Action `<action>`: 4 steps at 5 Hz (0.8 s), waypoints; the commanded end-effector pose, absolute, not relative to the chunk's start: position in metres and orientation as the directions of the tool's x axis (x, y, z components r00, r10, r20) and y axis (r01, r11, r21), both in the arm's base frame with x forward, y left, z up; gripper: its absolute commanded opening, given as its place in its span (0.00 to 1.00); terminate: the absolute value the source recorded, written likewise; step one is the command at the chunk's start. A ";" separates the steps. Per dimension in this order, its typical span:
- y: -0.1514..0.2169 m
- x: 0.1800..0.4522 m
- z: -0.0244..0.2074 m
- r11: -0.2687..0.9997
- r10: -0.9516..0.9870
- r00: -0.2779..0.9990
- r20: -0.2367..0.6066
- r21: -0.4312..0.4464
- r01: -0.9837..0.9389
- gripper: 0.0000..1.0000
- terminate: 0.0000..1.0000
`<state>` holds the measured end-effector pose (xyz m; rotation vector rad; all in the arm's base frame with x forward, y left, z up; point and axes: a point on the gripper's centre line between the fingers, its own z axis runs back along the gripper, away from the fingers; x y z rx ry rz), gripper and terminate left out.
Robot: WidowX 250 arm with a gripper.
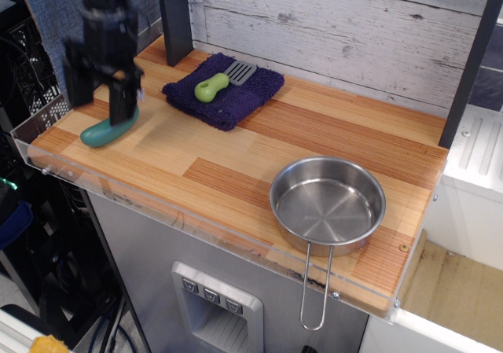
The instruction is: Put the pickle on the front left table corner
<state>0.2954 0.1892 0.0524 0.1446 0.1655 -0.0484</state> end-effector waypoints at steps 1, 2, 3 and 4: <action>0.169 0.290 0.150 0.977 -0.064 0.996 0.057 0.209 0.051 1.00 0.00; 0.145 0.298 0.162 0.987 -0.083 0.991 0.108 0.148 0.067 1.00 0.00; 0.122 0.307 0.156 0.995 -0.099 0.986 0.136 0.045 0.093 1.00 0.00; 0.106 0.308 0.147 0.995 -0.102 0.986 0.133 -0.005 0.104 1.00 0.00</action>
